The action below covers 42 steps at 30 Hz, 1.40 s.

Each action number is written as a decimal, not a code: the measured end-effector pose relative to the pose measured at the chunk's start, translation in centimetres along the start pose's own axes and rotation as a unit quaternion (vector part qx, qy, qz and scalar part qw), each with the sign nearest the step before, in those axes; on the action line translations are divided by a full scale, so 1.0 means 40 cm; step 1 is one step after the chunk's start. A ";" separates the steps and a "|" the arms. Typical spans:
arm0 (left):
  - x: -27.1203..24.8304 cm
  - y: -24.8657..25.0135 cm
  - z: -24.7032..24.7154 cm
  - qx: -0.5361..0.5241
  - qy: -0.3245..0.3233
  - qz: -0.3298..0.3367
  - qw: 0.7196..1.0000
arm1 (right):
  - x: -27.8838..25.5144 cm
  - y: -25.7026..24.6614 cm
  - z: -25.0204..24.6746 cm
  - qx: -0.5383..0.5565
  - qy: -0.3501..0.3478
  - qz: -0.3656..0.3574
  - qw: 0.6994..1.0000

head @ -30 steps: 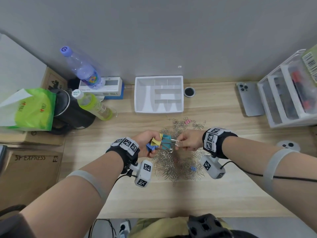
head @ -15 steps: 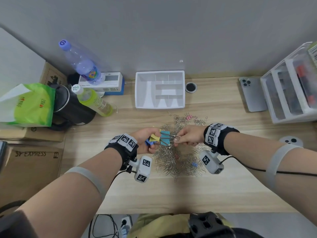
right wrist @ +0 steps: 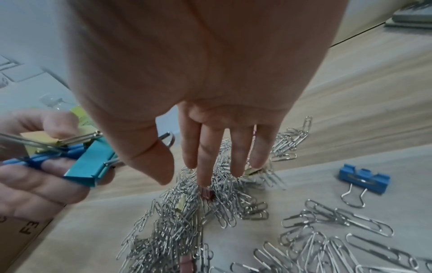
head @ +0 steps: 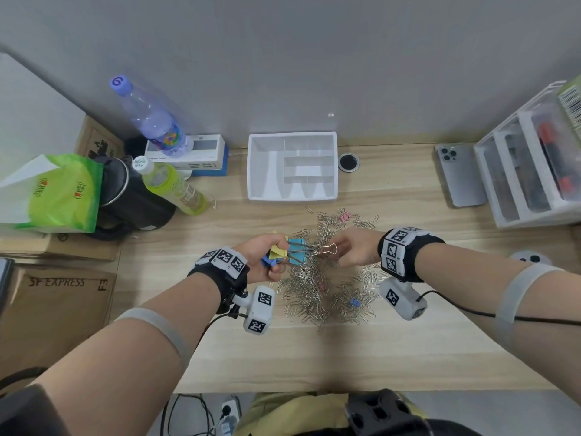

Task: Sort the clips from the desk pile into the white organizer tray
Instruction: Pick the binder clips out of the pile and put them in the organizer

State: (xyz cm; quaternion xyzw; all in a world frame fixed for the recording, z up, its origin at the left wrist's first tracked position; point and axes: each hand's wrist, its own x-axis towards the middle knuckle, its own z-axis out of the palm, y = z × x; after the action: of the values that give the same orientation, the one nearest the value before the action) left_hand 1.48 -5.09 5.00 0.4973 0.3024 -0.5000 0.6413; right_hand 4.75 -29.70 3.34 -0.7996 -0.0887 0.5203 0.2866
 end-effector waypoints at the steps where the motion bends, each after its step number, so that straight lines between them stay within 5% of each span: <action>1: -0.001 0.001 0.000 -0.001 0.003 0.000 1.000 | 0.000 -0.002 -0.004 0.013 0.009 -0.005 1.000; 11: -0.007 0.052 0.015 -0.016 0.019 0.020 0.999 | 0.010 -0.032 -0.070 0.251 0.047 -0.050 0.966; 15: -0.005 0.072 0.002 -0.015 0.037 0.017 0.999 | 0.007 -0.038 -0.133 0.270 0.152 -0.057 0.949; 19: 0.000 0.097 -0.012 -0.011 0.055 0.017 0.998 | 0.015 -0.072 -0.206 0.219 0.282 -0.074 0.931; 25: 0.020 0.144 -0.029 -0.015 0.064 0.020 0.998 | 0.076 -0.122 -0.266 0.039 0.360 -0.065 0.930; 31: 0.052 0.192 -0.053 -0.041 0.070 0.020 0.997 | 0.144 -0.124 -0.294 -0.104 0.369 -0.041 0.923; 35: 0.071 0.222 -0.059 -0.060 0.057 0.020 0.996 | 0.186 -0.100 -0.301 -0.164 0.309 -0.036 0.936; 42: 0.109 0.268 -0.066 -0.109 0.015 0.028 0.994 | 0.201 -0.099 -0.312 -0.115 0.331 -0.050 0.935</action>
State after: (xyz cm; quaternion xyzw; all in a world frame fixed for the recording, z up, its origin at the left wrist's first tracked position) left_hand 13.27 -4.04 3.87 0.4400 0.3507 -0.4384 0.7009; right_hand 19.97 -27.47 2.91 -0.9486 -0.0882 0.1971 0.2313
